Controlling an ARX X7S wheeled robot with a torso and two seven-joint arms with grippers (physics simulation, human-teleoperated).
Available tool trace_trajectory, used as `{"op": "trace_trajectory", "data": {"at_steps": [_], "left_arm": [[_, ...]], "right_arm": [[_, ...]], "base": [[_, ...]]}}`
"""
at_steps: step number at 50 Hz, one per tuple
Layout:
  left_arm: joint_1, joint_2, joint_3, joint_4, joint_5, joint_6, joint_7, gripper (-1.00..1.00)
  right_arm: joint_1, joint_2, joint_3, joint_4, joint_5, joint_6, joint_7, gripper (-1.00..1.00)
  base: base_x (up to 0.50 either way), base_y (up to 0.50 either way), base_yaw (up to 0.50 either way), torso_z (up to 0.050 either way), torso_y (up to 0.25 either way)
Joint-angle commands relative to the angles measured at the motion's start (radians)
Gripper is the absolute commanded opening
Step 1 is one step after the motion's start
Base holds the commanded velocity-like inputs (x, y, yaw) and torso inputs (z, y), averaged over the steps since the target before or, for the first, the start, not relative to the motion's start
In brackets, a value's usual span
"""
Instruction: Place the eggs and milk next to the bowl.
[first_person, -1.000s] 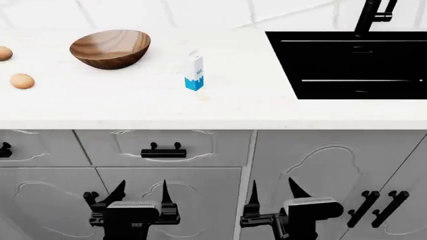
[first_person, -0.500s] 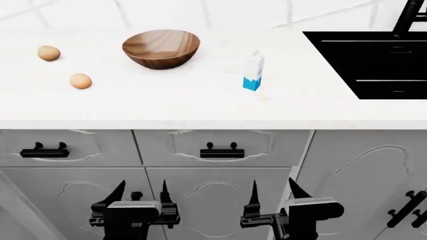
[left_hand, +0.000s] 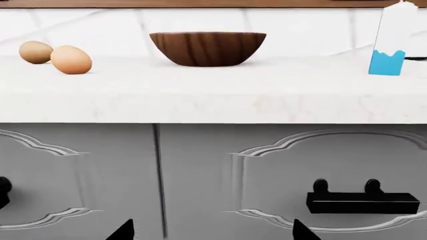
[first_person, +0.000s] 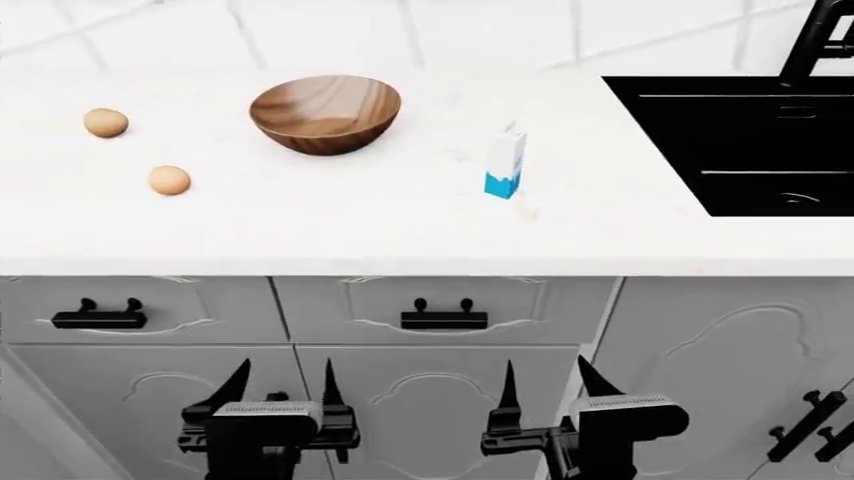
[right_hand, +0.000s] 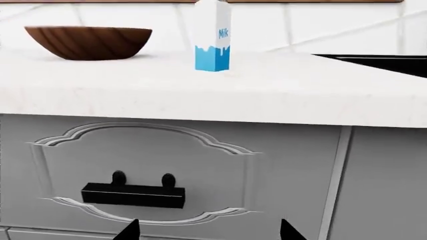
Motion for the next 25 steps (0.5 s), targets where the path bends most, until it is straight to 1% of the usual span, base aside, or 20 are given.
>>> {"op": "trace_trajectory", "data": {"at_steps": [1, 7, 12, 16, 19, 23, 25], "left_arm": [[0.000, -0.008, 0.001, 0.039, -0.001, -0.040, -0.026, 1.00], [0.000, -0.017, -0.004, 0.151, 0.007, -0.156, -0.079, 1.00], [0.001, -0.050, -0.013, 0.337, 0.005, -0.272, -0.111, 1.00], [-0.004, -0.081, -0.051, 0.484, -0.047, -0.398, -0.122, 1.00], [-0.017, -0.122, -0.048, 0.578, -0.054, -0.501, -0.122, 1.00], [-0.062, -0.185, -0.071, 0.715, -0.094, -0.680, -0.114, 1.00], [-0.103, -0.208, -0.099, 0.771, -0.138, -0.784, -0.108, 1.00]], "right_arm": [[-0.002, 0.008, -0.008, -0.014, -0.003, 0.001, 0.009, 1.00], [-0.008, 0.022, -0.016, -0.078, -0.004, 0.033, 0.015, 1.00], [-0.015, 0.074, -0.032, -0.242, -0.014, 0.124, 0.007, 1.00], [-0.004, 0.117, -0.029, -0.375, 0.026, 0.251, -0.011, 1.00], [0.023, 0.149, -0.023, -0.453, 0.060, 0.327, -0.031, 1.00], [0.061, 0.181, -0.006, -0.545, 0.125, 0.417, -0.055, 1.00], [0.108, 0.204, 0.012, -0.608, 0.185, 0.512, -0.065, 1.00]], "base": [[0.00, 0.00, 0.00, 0.050, 0.000], [0.00, 0.00, 0.00, 0.050, 0.000], [0.00, 0.00, 0.00, 0.050, 0.000], [0.00, 0.00, 0.00, 0.050, 0.000], [0.00, 0.00, 0.00, 0.050, 0.000], [0.00, 0.00, 0.00, 0.050, 0.000], [0.00, 0.00, 0.00, 0.050, 0.000]]}}
